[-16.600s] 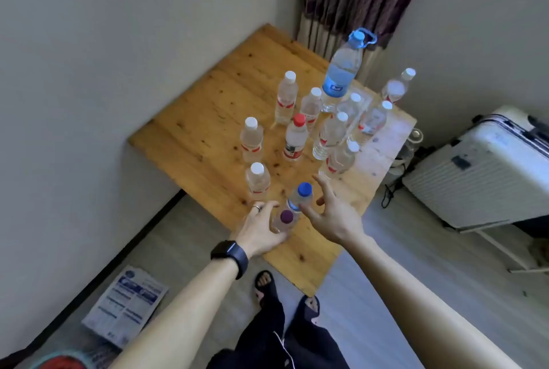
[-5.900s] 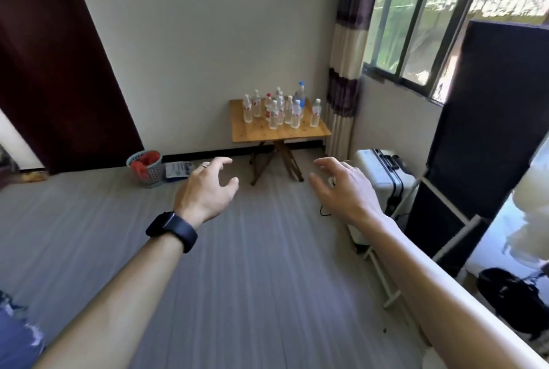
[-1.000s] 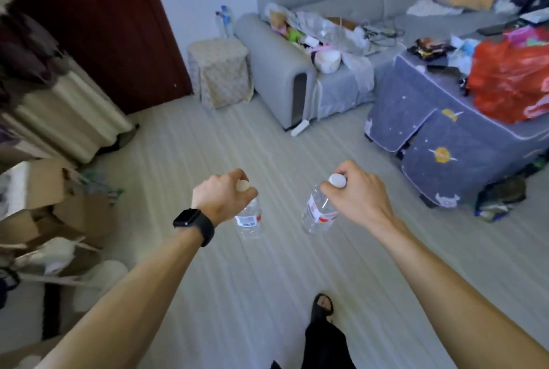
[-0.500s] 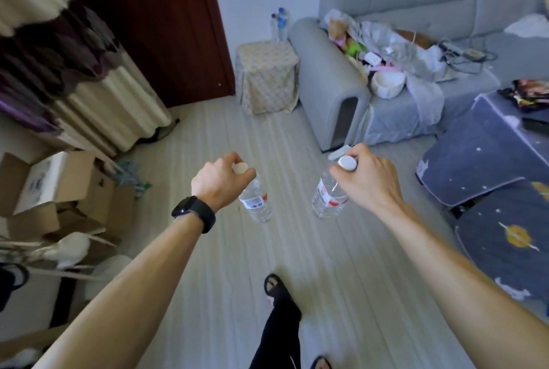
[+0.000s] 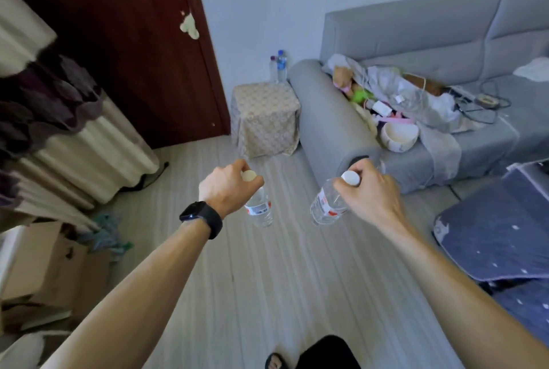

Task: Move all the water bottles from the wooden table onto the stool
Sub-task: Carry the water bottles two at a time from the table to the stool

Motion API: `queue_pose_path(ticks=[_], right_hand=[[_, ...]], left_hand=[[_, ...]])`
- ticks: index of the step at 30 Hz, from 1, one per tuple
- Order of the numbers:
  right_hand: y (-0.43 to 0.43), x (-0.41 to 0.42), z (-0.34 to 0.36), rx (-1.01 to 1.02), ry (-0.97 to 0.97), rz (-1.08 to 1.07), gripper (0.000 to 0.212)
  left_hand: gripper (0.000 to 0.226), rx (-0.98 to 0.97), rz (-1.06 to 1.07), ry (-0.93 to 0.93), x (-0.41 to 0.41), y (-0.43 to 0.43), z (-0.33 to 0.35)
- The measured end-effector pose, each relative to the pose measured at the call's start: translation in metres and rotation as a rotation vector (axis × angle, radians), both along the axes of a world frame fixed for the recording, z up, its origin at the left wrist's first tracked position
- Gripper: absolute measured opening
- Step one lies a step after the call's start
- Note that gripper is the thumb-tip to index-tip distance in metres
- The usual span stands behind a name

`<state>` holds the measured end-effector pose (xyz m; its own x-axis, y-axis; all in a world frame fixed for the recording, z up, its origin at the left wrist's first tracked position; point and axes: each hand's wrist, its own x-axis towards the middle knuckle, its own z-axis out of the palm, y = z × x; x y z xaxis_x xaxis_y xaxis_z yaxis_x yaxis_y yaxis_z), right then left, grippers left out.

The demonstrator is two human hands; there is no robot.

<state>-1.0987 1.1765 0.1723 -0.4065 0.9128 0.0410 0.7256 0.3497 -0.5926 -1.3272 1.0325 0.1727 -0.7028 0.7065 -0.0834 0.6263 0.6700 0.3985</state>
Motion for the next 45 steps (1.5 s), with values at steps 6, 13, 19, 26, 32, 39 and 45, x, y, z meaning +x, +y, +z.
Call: queue_pose_path(ticks=[6,13,19,26,32,39,45], right_hand=[[0.106,-0.083,-0.011,0.009,-0.022,0.035,0.031],[0.243,-0.174,-0.028,-0.035,-0.038,0.128,0.029],[0.343,-0.246,-0.021,-0.031,-0.025,0.172,0.038],[0.451,-0.345,-0.033,-0.038,-0.096,0.174,0.035],[0.536,-0.439,-0.04,-0.068,-0.199,0.184,0.034],[0.631,-0.521,-0.055,-0.155,-0.185,0.148,0.04],[0.725,-0.59,-0.089,-0.21,-0.211,0.156,0.04]], left_hand=[[0.03,0.017,0.041,0.0,-0.081,0.1,-0.005],[0.03,-0.015,0.097,-0.007,-0.163,0.224,-0.011],[0.03,0.014,0.161,-0.073,-0.229,0.309,-0.009],[0.032,0.01,0.143,-0.11,-0.322,0.417,-0.027],[0.034,-0.021,0.092,-0.191,-0.415,0.509,-0.044],[0.032,-0.045,0.076,-0.282,-0.499,0.613,-0.063],[0.032,-0.03,0.124,-0.376,-0.56,0.7,-0.097]])
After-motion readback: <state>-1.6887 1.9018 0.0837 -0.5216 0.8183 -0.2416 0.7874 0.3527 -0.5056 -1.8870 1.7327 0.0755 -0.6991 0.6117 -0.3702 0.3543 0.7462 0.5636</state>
